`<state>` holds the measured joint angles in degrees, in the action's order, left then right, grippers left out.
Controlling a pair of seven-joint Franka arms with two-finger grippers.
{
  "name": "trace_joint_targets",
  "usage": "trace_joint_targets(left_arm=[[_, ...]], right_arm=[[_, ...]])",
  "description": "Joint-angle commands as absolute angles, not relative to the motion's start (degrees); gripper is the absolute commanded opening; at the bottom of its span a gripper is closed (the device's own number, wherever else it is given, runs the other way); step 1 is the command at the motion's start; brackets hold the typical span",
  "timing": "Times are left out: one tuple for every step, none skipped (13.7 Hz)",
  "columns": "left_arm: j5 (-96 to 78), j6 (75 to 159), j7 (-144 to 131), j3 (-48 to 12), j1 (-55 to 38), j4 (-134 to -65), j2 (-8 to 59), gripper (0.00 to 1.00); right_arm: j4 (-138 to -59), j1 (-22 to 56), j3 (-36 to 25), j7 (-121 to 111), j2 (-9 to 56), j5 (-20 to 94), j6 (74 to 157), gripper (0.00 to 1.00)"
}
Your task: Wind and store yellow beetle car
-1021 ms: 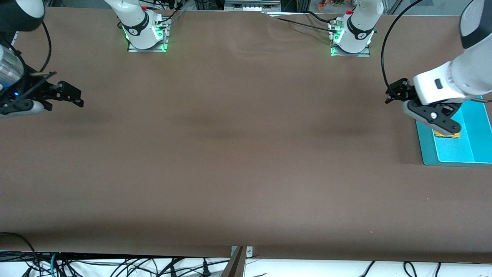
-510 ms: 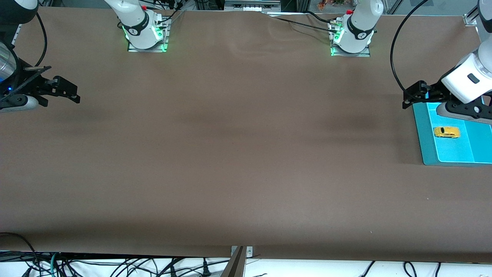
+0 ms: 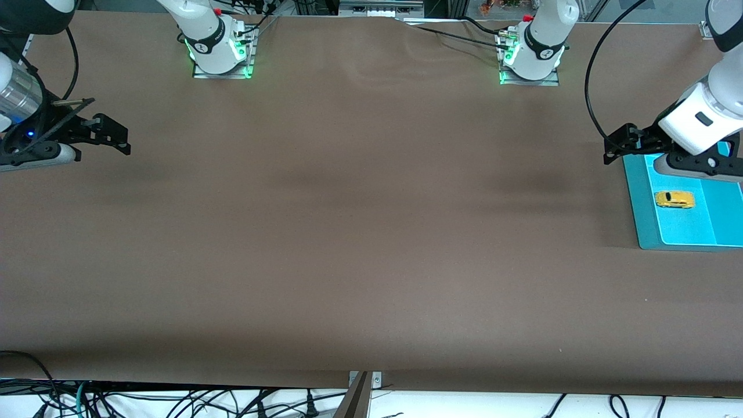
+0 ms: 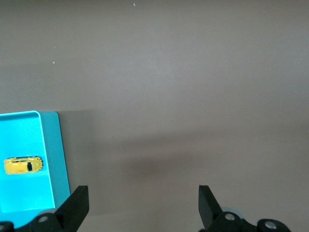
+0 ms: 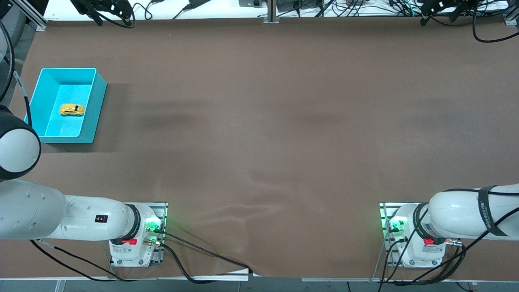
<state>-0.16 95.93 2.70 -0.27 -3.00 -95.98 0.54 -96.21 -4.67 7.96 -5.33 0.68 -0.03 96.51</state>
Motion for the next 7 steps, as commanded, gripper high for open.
trace_joint_targets(left_arm=[[-1.3, 96.9, 2.3, -2.5, -0.6, -98.7, -1.7, 1.00], [-1.3, 96.9, 2.2, -2.5, -0.7, -98.7, -2.0, 1.00], [-1.3, 96.8, 2.2, -2.6, -0.7, -98.6, -2.1, 1.00], [-1.3, 96.6, 2.2, -2.6, -0.8, -98.2, -1.8, 1.00], [-1.3, 96.7, 2.2, -2.7, -0.8, -97.7, -1.4, 1.00], [-1.4, 96.8, 2.2, -2.6, -0.8, -97.6, -1.1, 1.00], [-1.4, 96.8, 2.2, -2.6, -0.7, -97.6, -1.1, 1.00]], right_arm=[[-95.8, -2.5, 5.5, -4.7, 0.4, -0.8, 95.5, 1.00], [-96.0, -1.6, 4.4, -4.7, 0.3, -0.8, 95.4, 1.00], [-96.0, -0.7, 3.4, -4.7, 0.3, -0.8, 95.4, 1.00], [-95.9, -0.4, 3.1, -4.7, 0.3, -0.8, 95.4, 1.00], [-95.8, -0.5, 3.2, -4.7, 0.4, -0.8, 95.6, 1.00], [-95.8, -0.5, 3.1, -4.7, 0.4, -0.7, 95.5, 1.00], [-95.8, -0.5, 3.1, -4.7, 0.4, -0.8, 95.5, 1.00]])
